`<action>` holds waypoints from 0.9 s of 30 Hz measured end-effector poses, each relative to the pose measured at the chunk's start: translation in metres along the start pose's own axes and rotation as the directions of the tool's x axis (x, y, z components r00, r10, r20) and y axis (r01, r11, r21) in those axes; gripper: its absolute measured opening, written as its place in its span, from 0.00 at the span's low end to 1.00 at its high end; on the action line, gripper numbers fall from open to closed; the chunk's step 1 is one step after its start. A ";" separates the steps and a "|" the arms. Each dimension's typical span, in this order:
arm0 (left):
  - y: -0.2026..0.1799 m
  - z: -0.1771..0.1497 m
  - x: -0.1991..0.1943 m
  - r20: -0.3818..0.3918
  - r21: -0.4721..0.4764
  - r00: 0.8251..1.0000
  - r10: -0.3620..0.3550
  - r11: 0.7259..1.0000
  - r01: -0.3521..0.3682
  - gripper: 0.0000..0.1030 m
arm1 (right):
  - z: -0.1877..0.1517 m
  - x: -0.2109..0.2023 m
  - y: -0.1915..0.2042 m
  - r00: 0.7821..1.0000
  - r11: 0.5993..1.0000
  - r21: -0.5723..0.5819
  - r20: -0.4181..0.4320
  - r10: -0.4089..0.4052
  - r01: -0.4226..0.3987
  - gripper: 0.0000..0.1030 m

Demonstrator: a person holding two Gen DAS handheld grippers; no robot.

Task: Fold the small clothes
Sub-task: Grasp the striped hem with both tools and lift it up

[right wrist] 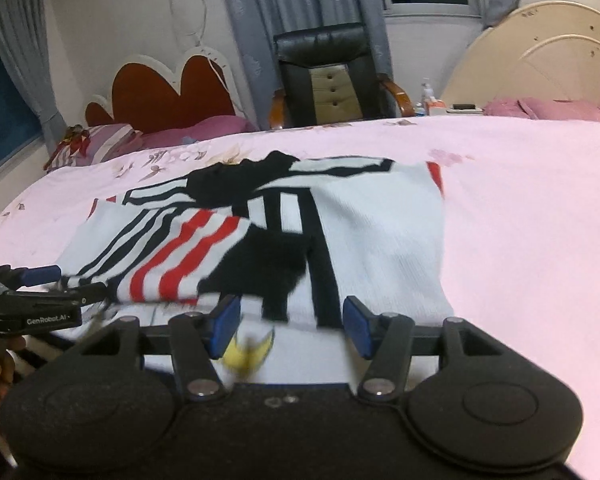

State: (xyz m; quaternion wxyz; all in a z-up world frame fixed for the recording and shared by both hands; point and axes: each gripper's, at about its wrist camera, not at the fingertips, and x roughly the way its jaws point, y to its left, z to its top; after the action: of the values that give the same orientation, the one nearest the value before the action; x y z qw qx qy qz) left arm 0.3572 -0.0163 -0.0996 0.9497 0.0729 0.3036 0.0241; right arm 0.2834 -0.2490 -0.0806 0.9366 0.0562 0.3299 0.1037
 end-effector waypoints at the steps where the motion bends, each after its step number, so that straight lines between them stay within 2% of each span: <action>1: 0.003 -0.006 -0.010 0.008 -0.003 1.000 -0.007 1.000 0.007 0.79 | -0.005 -0.008 0.002 1.000 1.000 0.004 0.001 0.001 -0.001 0.54; 5: 0.025 -0.036 -0.050 0.024 -0.022 0.999 -0.021 1.000 0.022 0.79 | -0.023 -0.040 0.011 1.000 1.000 0.009 0.009 -0.009 0.008 0.54; 8: 0.051 -0.064 -0.078 0.004 -0.047 0.998 -0.063 0.997 0.063 0.79 | -0.036 -0.067 0.011 1.000 1.000 0.025 0.011 -0.011 0.011 0.54; 13: 0.098 -0.117 -0.125 -0.023 -0.067 0.993 -0.113 0.992 0.111 0.76 | -0.069 -0.116 -0.007 1.000 0.993 0.118 -0.016 0.008 -0.006 0.54; 15: 0.119 -0.137 -0.136 -0.067 -0.121 0.987 -0.147 0.983 0.139 0.46 | -0.088 -0.132 -0.016 0.999 0.985 0.174 -0.041 0.022 -0.015 0.54; 17: 0.137 -0.157 -0.142 -0.115 -0.206 0.974 -0.197 0.964 0.171 0.41 | -0.109 -0.148 -0.023 0.997 0.975 0.220 -0.069 0.037 -0.021 0.54; 18: 0.145 -0.167 -0.146 -0.124 -0.257 0.962 -0.241 0.945 0.204 0.41 | -0.120 -0.154 -0.026 0.996 0.970 0.242 -0.082 0.039 -0.018 0.54; 20: 0.156 -0.185 -0.153 -0.099 -0.361 0.928 -0.359 0.882 0.302 0.41 | -0.138 -0.161 -0.030 0.993 0.954 0.299 -0.105 0.057 -0.023 0.53; 21: 0.160 -0.193 -0.153 -0.086 -0.421 0.903 -0.421 0.837 0.350 0.41 | -0.147 -0.164 -0.034 0.991 0.941 0.338 -0.113 0.076 -0.034 0.52; 22: 0.164 -0.199 -0.151 -0.070 -0.480 0.870 -0.488 0.781 0.400 0.41 | -0.156 -0.164 -0.037 0.988 0.925 0.379 -0.119 0.096 -0.044 0.51; 24: 0.166 -0.210 -0.143 -0.047 -0.564 0.828 -0.559 0.699 0.440 0.41 | -0.172 -0.162 -0.042 0.983 0.889 0.453 -0.117 0.140 -0.073 0.50; 25: 0.166 -0.215 -0.137 -0.027 -0.606 0.804 -0.594 0.649 0.459 0.41 | -0.178 -0.162 -0.044 0.985 0.871 0.482 -0.089 0.151 -0.090 0.50; 27: 0.166 -0.223 -0.123 0.029 -0.673 0.767 -0.641 0.555 0.489 0.41 | -0.183 -0.162 -0.048 0.983 0.831 0.543 -0.055 0.177 -0.119 0.50</action>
State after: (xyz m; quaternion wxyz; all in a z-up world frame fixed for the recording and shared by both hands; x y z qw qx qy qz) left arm 0.1274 0.1644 -0.1832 0.8301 -0.3637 0.3857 -0.1729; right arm 0.0524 -0.3264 -0.1323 0.8543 0.3360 0.3880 0.0823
